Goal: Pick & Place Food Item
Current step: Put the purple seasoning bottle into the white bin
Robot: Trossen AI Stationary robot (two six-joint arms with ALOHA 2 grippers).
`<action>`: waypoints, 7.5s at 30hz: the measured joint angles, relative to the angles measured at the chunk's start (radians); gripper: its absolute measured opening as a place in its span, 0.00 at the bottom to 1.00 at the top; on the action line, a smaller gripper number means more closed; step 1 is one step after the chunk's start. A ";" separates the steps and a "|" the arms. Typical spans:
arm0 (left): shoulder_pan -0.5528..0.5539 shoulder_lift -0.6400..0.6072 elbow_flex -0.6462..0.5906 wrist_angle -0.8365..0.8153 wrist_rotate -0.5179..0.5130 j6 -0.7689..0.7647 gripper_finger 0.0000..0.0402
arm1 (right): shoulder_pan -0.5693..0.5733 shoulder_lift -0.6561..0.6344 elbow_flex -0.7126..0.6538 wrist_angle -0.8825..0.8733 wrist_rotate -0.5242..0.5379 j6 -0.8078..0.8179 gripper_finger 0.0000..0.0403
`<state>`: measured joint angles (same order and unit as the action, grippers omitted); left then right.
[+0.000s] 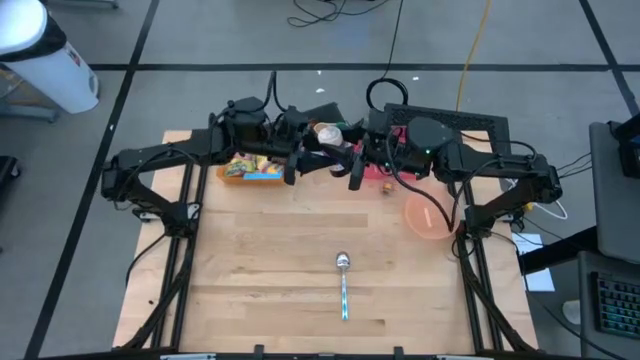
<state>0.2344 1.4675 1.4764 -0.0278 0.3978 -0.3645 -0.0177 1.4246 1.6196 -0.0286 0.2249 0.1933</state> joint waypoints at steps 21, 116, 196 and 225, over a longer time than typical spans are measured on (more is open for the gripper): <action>0.003 0.012 -0.001 0.082 0.047 -0.007 0.60 | -0.002 0.001 0.000 0.018 0.006 -0.015 0.47; 0.142 0.006 0.175 0.287 0.132 0.014 0.51 | -0.074 -0.114 -0.230 0.464 -0.125 -0.071 0.76; 0.107 0.113 0.174 0.443 0.194 -0.087 0.66 | -0.079 -0.093 -0.318 0.702 -0.153 -0.003 0.50; 0.265 0.107 0.431 0.049 0.373 0.042 0.76 | -0.125 -0.200 -0.173 0.077 -0.202 0.027 0.50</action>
<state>0.4990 1.5742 1.9070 0.0213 0.7712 -0.3224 -0.1424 1.2251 1.4465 0.0483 0.0229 0.2203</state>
